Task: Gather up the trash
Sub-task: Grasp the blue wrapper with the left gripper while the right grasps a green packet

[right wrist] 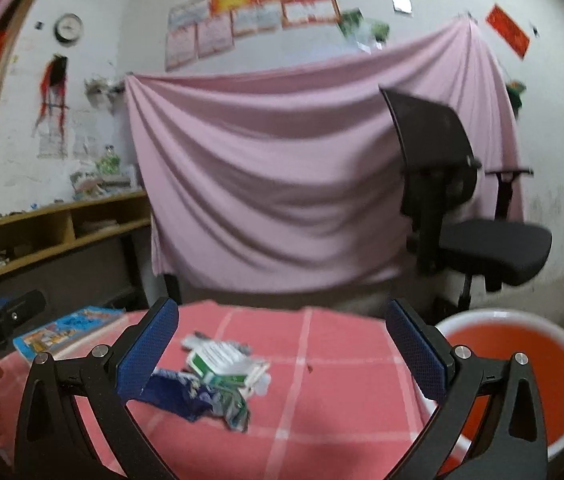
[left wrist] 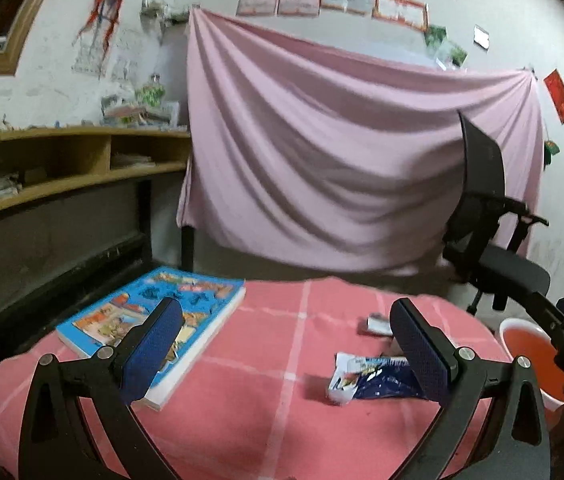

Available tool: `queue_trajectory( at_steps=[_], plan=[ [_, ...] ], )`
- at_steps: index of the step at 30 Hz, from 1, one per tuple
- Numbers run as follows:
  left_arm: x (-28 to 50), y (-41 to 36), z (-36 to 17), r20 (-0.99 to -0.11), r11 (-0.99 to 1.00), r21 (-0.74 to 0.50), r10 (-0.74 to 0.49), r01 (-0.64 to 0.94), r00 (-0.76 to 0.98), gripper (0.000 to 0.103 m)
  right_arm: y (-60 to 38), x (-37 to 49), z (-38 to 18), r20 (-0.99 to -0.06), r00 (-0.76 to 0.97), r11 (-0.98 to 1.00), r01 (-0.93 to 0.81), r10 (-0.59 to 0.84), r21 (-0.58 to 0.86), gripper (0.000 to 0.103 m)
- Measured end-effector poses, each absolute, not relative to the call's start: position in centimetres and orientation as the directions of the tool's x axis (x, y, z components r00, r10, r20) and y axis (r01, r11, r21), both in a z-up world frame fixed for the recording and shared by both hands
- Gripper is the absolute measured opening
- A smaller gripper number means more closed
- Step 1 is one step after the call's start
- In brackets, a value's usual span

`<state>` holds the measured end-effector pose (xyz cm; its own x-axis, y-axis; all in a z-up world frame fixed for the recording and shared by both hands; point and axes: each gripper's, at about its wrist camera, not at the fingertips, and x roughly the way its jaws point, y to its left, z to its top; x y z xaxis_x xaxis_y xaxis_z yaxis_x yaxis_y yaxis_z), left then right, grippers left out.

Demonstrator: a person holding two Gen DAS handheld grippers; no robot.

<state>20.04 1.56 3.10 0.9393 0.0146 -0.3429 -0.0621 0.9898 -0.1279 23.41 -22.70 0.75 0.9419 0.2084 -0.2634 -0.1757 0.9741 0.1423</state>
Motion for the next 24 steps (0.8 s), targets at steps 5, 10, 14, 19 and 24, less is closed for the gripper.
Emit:
queue_trajectory(
  at_steps=[5,10,14,19,24],
  plan=[
    [21.2,1.6,2.1,-0.422,0.988,-0.15,-0.025,-0.042,0.906,0.102,-21.9,24.5,-0.4,-0.397,0.888,0.971,-0.186,0.231,0.149,0.086],
    [21.8,1.5,1.1,-0.501,0.983,-0.181,-0.079,-0.016,0.862,0.101,-21.3,23.9,-0.7,-0.429,0.869,0.969,-0.203,0.245,0.143,0.072],
    [22.9,1.3,0.3,-0.559,0.978,-0.209,-0.123,0.004,0.82,0.096,-21.3,24.5,-1.3,-0.488,0.832,0.964,-0.213,0.265,0.16,0.058],
    [24.3,0.6,-0.8,-0.629,0.97,-0.238,-0.191,0.048,0.754,0.067,-21.7,25.2,-2.1,-0.556,0.787,0.963,-0.195,0.266,0.186,0.056],
    [25.1,0.8,-1.8,-0.663,0.949,-0.312,-0.254,0.049,0.704,0.05,-21.6,25.6,-2.5,-0.585,0.764,0.962,-0.203,0.271,0.181,0.049]
  ],
)
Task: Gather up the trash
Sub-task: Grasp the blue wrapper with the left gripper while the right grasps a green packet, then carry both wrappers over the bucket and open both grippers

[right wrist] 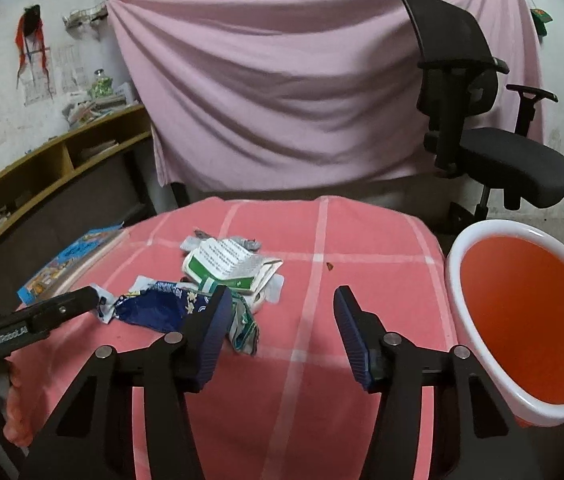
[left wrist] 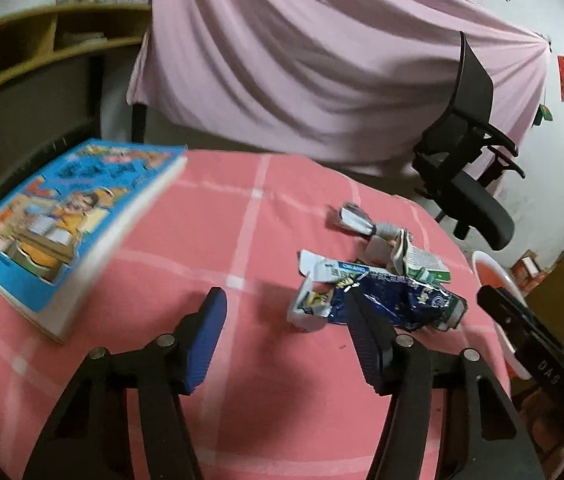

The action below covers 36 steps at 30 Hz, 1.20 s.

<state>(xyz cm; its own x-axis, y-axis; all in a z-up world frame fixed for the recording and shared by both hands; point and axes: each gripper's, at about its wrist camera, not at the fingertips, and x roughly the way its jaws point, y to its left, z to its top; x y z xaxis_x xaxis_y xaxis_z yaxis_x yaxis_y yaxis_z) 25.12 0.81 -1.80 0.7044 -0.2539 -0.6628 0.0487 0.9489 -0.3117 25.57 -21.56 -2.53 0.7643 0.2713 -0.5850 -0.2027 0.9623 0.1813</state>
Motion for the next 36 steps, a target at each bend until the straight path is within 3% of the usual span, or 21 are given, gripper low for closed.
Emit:
queue_trajectory(
  at_steps=[6,23,25,26,29,36],
  plan=[
    [25.8,0.5,-2.3,-0.684,0.932,-0.357,-0.308,0.065,0.661,0.018,-21.3,26.2,-3.0,-0.618,0.731,0.957,-0.22,0.289,0.188,0.041],
    [24.8,1.4,-1.6,-0.651,0.944,-0.328,-0.202,-0.031,0.731,0.017,-19.9,27.7,-4.6,-0.706,0.62,0.936,-0.291,0.342,0.198,0.04],
    [24.7,1.2,-1.5,-0.647,0.946,-0.324,-0.201,-0.026,0.735,0.017,-19.7,27.8,-4.7,-0.71,0.606,0.929,-0.309,0.358,0.204,0.027],
    [24.7,1.1,-1.5,-0.643,0.947,-0.321,-0.2,-0.023,0.739,0.016,-19.6,27.8,-4.8,-0.713,0.594,0.922,-0.323,0.372,0.213,0.013],
    [24.3,0.7,-1.2,-0.617,0.95,-0.312,-0.203,0.001,0.76,0.016,-19.5,27.6,-4.7,-0.705,0.595,0.916,-0.338,0.387,0.217,0.007],
    [22.3,0.7,0.0,-0.529,0.957,-0.292,-0.168,0.007,0.832,0.016,-20.1,25.2,-3.0,-0.605,0.703,0.923,-0.342,0.375,0.176,0.006]
  ],
)
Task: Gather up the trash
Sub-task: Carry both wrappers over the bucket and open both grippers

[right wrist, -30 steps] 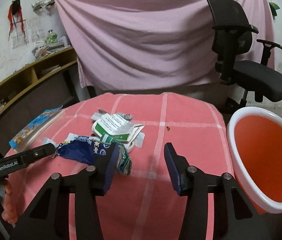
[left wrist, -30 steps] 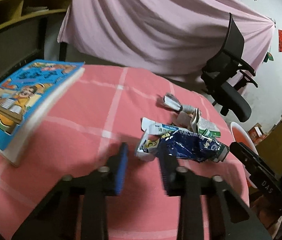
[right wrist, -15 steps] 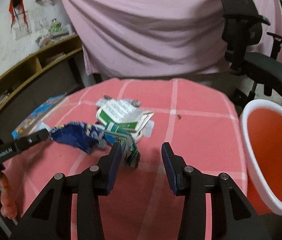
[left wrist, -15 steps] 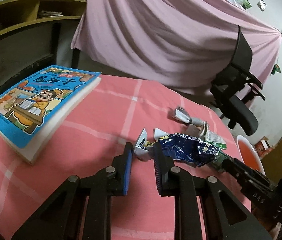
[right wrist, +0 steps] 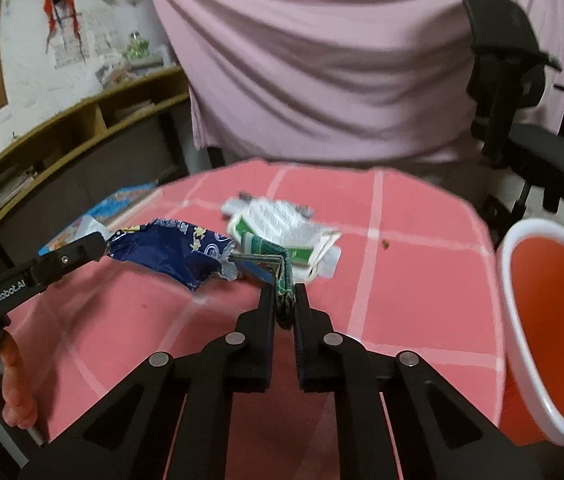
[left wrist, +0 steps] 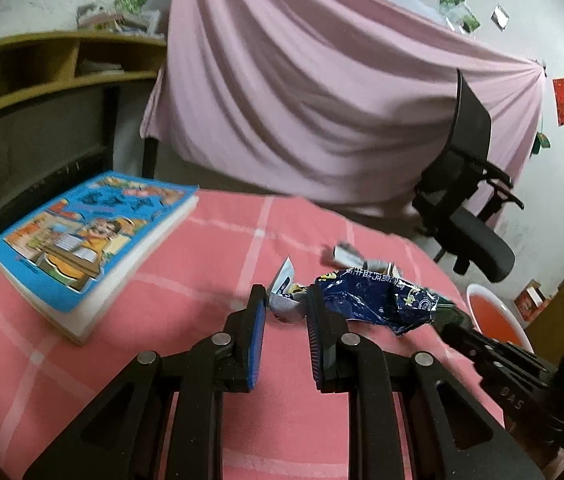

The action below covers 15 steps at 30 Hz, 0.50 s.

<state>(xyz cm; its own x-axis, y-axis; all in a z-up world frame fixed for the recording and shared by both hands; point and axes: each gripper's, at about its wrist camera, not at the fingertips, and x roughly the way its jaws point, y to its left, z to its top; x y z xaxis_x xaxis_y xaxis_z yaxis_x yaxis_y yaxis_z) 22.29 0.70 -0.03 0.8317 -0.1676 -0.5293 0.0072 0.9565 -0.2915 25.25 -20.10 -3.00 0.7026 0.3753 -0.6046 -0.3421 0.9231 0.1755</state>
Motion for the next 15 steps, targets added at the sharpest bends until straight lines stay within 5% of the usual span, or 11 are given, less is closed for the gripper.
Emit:
queue_trajectory(
  at_steps=[15],
  plan=[
    [16.6,-2.2,2.9,-0.273,0.977,-0.207,-0.114,0.057,0.955,0.016,-22.2,19.2,0.9,-0.24,0.919,0.949,-0.294,0.314,0.117,0.007]
  ],
)
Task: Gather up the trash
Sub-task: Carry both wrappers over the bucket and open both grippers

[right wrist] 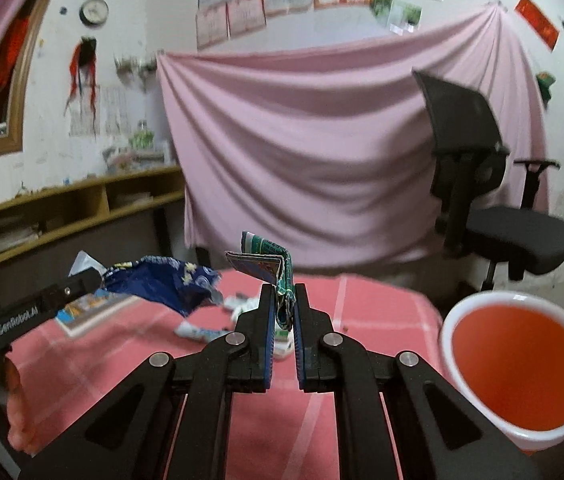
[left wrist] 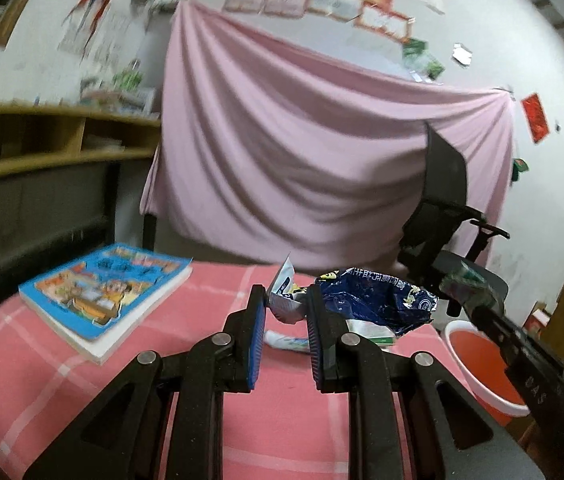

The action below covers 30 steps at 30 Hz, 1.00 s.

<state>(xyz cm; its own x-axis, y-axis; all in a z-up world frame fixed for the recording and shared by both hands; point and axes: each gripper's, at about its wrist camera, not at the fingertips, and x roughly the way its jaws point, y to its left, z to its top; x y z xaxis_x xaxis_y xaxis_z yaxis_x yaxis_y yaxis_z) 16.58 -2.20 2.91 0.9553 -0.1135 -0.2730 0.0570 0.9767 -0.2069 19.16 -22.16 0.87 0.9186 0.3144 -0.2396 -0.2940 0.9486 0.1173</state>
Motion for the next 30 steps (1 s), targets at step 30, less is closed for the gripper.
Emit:
queue_trajectory(
  at_steps=[30],
  plan=[
    [25.6,-24.2,6.2,-0.45,0.855,-0.229,-0.517,0.465,0.729,0.016,-38.9,18.1,-1.6,-0.243,0.966,0.883,0.192,-0.092,0.429,0.007]
  ],
)
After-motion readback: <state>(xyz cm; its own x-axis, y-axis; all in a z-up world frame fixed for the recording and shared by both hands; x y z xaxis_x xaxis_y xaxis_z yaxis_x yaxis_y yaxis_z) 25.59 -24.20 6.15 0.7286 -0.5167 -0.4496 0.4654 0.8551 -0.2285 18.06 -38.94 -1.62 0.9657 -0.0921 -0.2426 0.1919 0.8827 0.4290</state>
